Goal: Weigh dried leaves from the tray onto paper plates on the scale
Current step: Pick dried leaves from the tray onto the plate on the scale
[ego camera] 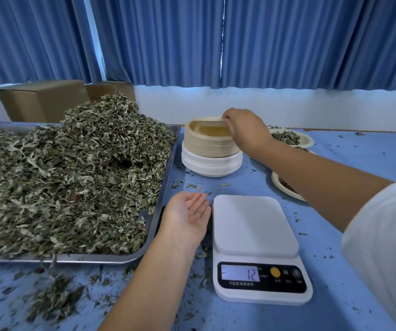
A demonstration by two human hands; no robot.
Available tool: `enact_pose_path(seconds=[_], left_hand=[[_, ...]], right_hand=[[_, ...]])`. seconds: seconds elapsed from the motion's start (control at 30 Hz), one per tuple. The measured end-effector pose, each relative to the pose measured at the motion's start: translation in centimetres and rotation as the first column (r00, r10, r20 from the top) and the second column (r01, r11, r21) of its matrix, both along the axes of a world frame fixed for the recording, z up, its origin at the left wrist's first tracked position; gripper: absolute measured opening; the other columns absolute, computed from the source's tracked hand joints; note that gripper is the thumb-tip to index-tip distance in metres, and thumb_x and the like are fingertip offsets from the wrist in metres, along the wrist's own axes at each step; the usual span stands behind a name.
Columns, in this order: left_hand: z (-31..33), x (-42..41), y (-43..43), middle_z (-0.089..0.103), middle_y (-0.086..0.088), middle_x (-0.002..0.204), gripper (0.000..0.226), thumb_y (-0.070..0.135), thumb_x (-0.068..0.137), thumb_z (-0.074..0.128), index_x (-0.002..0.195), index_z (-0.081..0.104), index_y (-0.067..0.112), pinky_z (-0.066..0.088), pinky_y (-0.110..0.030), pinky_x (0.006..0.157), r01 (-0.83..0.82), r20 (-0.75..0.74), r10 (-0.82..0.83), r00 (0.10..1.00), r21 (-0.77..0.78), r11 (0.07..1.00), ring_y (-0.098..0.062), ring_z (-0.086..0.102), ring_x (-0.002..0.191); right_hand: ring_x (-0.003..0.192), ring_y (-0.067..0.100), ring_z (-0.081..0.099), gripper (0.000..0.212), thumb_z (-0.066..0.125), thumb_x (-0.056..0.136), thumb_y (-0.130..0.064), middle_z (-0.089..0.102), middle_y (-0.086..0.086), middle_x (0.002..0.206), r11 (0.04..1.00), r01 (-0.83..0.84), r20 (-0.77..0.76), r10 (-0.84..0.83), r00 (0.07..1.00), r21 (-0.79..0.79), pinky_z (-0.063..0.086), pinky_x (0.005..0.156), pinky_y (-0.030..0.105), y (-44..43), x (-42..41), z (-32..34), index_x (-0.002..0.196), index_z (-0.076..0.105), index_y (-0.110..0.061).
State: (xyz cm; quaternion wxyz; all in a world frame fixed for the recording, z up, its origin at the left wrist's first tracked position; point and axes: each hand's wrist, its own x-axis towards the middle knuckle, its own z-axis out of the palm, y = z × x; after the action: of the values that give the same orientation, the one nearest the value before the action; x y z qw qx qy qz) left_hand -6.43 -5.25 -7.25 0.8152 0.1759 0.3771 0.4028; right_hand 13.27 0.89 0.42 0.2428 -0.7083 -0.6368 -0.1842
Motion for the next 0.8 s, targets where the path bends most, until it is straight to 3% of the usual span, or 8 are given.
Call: enact_pose_path(seconds=[0.17, 0.3, 0.4, 0.53, 0.6, 0.73, 0.8], left_hand=[[0.0, 0.0, 0.0, 0.055, -0.019, 0.129, 0.041, 0.021, 0.101, 0.036, 0.127, 0.05, -0.007, 0.04, -0.036, 0.099, -0.013, 0.043, 0.013, 0.999, -0.005, 1.0, -0.029, 0.049, 0.125], [-0.1, -0.2, 0.1, 0.053, -0.02, 0.132, 0.049, 0.031, 0.101, 0.035, 0.126, 0.05, -0.008, 0.039, -0.036, 0.102, -0.036, 0.12, 0.036, 0.992, 0.001, 0.999, -0.029, 0.048, 0.126], [0.0, -0.4, 0.3, 0.052, -0.02, 0.133, 0.051, 0.034, 0.102, 0.034, 0.128, 0.048, -0.007, 0.039, -0.036, 0.101, -0.053, 0.137, 0.051, 0.989, 0.011, 0.999, -0.03, 0.047, 0.127], [0.2, -0.3, -0.1, 0.051, -0.019, 0.134, 0.051, 0.037, 0.102, 0.035, 0.128, 0.049, -0.005, 0.039, -0.036, 0.102, -0.041, 0.117, 0.036, 0.992, 0.041, 0.998, -0.029, 0.046, 0.128], [0.2, -0.1, -0.2, 0.056, -0.016, 0.127, 0.046, 0.037, 0.1, 0.04, 0.114, 0.054, -0.004, 0.043, -0.037, 0.102, -0.035, 0.091, 0.03, 0.995, 0.054, 0.998, -0.028, 0.054, 0.12], [0.2, 0.1, -0.5, 0.062, -0.011, 0.114, 0.038, 0.035, 0.1, 0.04, 0.115, 0.056, 0.004, 0.051, -0.037, 0.082, 0.05, 0.03, -0.055, 0.998, 0.132, 0.99, -0.026, 0.062, 0.099], [0.0, 0.3, -0.4, 0.056, -0.005, 0.089, 0.022, 0.026, 0.1, 0.039, 0.096, 0.053, 0.009, 0.047, -0.031, 0.069, 0.085, 0.001, -0.086, 0.996, 0.155, 0.984, -0.018, 0.055, 0.077]], right_hand=[[0.108, 0.027, 0.053, 0.03, 0.036, 0.104, -0.022, 0.062, 0.007, 0.117, 0.989, -0.093, -0.076, 0.102, 0.992, 0.116, 0.037, 0.087, 0.032, -4.2, -0.1, -1.6, 0.119, 0.057, -0.009], [0.105, 0.022, 0.056, 0.025, 0.045, 0.101, -0.015, 0.061, 0.003, 0.114, 0.939, -0.212, -0.166, 0.262, 0.951, 0.271, 0.034, 0.086, 0.017, -10.2, -0.6, -4.0, 0.118, 0.06, -0.004], [0.102, 0.007, 0.054, 0.027, 0.047, 0.098, -0.017, 0.055, -0.005, 0.115, 0.914, -0.257, -0.18, 0.322, 0.929, 0.313, 0.039, 0.088, 0.019, -14.4, -1.1, -6.1, 0.116, 0.063, -0.005], [0.122, 0.012, 0.051, 0.026, 0.048, 0.095, -0.013, 0.062, 0.002, 0.117, 0.901, -0.342, -0.124, 0.384, 0.915, 0.269, 0.041, 0.103, 0.027, -17.6, -1.1, -8.3, 0.113, 0.065, -0.002], [0.124, 0.013, 0.051, 0.024, 0.049, 0.097, -0.013, 0.064, 0.005, 0.116, 0.879, -0.41, -0.09, 0.441, 0.893, 0.244, 0.039, 0.105, 0.026, -18.5, -0.7, -9.0, 0.112, 0.065, -0.002], [0.124, 0.012, 0.052, 0.027, 0.046, 0.095, -0.014, 0.065, 0.003, 0.114, 0.842, -0.484, -0.071, 0.512, 0.856, 0.239, 0.039, 0.105, 0.025, -19.7, 0.1, -9.8, 0.111, 0.066, -0.003], [0.121, 0.012, 0.054, 0.027, 0.047, 0.094, -0.013, 0.066, 0.003, 0.112, 0.838, -0.488, -0.077, 0.518, 0.852, 0.243, 0.042, 0.103, 0.027, -20.0, 0.3, -10.1, 0.11, 0.067, -0.004]])
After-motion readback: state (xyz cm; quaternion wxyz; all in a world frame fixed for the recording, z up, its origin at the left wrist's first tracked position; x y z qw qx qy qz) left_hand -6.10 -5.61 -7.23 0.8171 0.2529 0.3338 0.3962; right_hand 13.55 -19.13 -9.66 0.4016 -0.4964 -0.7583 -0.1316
